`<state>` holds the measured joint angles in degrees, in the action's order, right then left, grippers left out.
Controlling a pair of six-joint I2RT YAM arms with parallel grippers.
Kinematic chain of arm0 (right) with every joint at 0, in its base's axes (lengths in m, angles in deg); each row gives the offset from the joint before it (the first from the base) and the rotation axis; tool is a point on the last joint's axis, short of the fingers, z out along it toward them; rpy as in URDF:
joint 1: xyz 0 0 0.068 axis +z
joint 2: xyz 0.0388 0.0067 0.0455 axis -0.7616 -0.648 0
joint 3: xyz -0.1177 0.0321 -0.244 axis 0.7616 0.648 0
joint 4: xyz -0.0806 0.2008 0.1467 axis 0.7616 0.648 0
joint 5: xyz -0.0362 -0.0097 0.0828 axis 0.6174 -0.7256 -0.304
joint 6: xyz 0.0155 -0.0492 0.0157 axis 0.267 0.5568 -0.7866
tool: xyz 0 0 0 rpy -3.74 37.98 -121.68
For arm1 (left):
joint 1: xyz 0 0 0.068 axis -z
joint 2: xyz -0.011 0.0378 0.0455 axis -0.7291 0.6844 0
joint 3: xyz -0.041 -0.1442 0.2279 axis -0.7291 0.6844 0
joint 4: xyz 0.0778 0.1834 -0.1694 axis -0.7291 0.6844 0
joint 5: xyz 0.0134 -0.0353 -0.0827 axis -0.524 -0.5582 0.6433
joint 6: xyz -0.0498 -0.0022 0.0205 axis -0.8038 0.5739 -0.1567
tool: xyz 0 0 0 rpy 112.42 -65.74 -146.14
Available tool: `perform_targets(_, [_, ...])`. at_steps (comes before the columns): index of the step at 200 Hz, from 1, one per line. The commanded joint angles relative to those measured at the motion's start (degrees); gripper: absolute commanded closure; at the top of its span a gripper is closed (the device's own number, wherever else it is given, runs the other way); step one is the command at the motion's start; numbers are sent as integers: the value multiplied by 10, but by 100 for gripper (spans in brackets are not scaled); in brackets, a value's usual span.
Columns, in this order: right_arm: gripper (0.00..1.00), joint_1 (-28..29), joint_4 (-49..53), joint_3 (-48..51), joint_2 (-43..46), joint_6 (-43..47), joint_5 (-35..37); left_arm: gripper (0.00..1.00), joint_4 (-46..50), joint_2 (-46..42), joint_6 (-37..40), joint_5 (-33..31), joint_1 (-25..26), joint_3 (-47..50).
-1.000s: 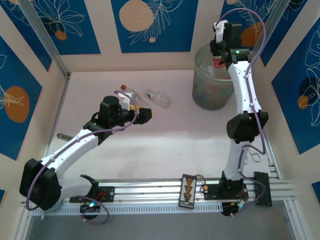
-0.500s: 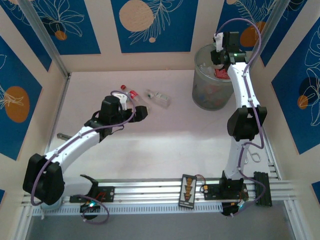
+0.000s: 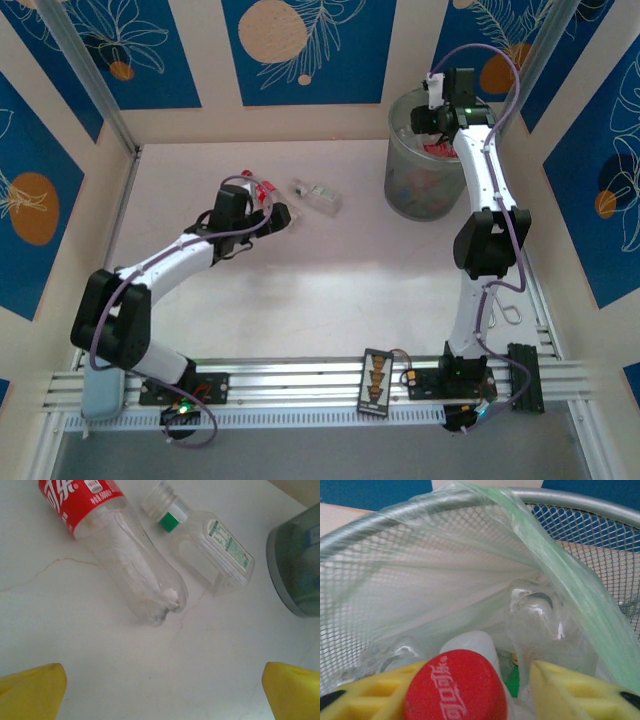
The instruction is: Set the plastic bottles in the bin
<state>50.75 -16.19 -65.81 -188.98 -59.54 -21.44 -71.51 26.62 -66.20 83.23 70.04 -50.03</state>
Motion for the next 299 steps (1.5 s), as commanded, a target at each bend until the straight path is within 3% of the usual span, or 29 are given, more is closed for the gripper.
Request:
perform_targets(1, [40,-4,31,-40,19,-20,-29,0,11,34,-12,-31,-8,-45])
perform_targets(45, [24,-11,57,-56,67,-41,-52,0,70,114,-29,-104,-14,-134])
perform_targets(67, [19,-13,67,-43,99,-54,-65,0,68,147,-45,-109,-17,-160])
perform_targets(97, [12,-13,68,27,164,-78,-89,0,54,184,-75,-113,-18,-186])
perform_targets(129, [7,-22,49,127,241,-150,-142,0,38,228,-117,-158,-24,-208])
perform_targets(155, [7,-21,-11,235,306,-199,-214,0,28,271,-145,-148,-34,-237])
perform_targets(189, [7,-19,-17,306,358,-209,-217,3,1,307,-166,-126,-40,-249])
perform_targets(244, [7,-23,-22,347,389,-209,-210,2,8,320,-191,-96,-29,-245])
perform_targets(299, [7,-24,-32,374,397,-214,-209,8,-33,290,-207,-91,-16,-165])
